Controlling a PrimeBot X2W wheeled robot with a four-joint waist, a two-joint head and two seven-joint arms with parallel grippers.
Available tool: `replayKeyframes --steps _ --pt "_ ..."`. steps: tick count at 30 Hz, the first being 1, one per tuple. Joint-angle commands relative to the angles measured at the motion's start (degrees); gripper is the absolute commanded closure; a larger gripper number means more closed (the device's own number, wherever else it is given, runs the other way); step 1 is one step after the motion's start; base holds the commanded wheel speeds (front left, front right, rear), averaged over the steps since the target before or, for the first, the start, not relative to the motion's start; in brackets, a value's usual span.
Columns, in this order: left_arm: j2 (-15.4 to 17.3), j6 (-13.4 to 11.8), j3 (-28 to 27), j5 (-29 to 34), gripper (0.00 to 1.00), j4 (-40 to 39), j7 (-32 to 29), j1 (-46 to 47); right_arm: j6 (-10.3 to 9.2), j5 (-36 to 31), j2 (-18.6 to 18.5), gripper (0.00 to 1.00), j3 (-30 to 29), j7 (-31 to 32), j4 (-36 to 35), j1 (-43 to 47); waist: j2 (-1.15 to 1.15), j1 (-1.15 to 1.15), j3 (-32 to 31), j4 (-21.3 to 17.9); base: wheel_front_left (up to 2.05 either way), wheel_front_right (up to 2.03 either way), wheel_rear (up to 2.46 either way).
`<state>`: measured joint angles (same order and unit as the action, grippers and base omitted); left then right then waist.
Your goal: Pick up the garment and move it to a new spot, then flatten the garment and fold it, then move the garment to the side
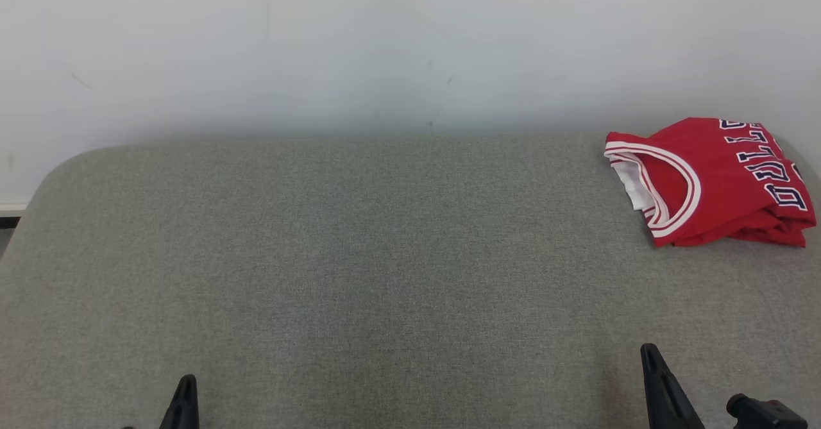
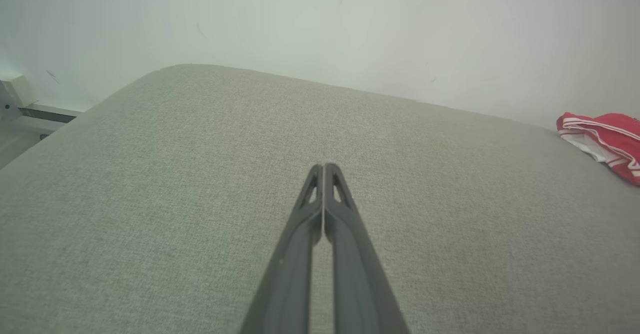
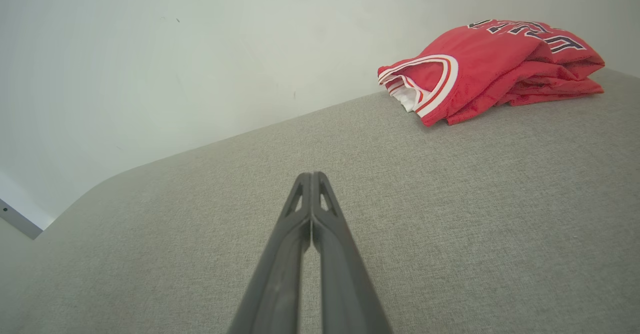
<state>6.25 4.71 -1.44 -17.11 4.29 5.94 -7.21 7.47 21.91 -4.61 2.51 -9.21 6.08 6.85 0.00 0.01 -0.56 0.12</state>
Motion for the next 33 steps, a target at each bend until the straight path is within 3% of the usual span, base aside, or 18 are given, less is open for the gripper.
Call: replayKeyframes --steps 1,33 --pt "0.0 0.3 -0.5 -2.9 1.00 -0.5 -0.4 1.7 0.00 2.9 -0.3 1.00 -0.3 0.4 -0.5 -1.6 0.00 0.00 0.0 0.0 0.00 0.00 0.00" --pt "-1.3 1.3 -2.3 -31.8 1.00 3.4 -5.1 6.5 0.01 31.0 -0.6 1.00 -2.4 5.3 2.7 -6.3 0.00 0.00 0.2 0.0 0.00 0.00 0.00"
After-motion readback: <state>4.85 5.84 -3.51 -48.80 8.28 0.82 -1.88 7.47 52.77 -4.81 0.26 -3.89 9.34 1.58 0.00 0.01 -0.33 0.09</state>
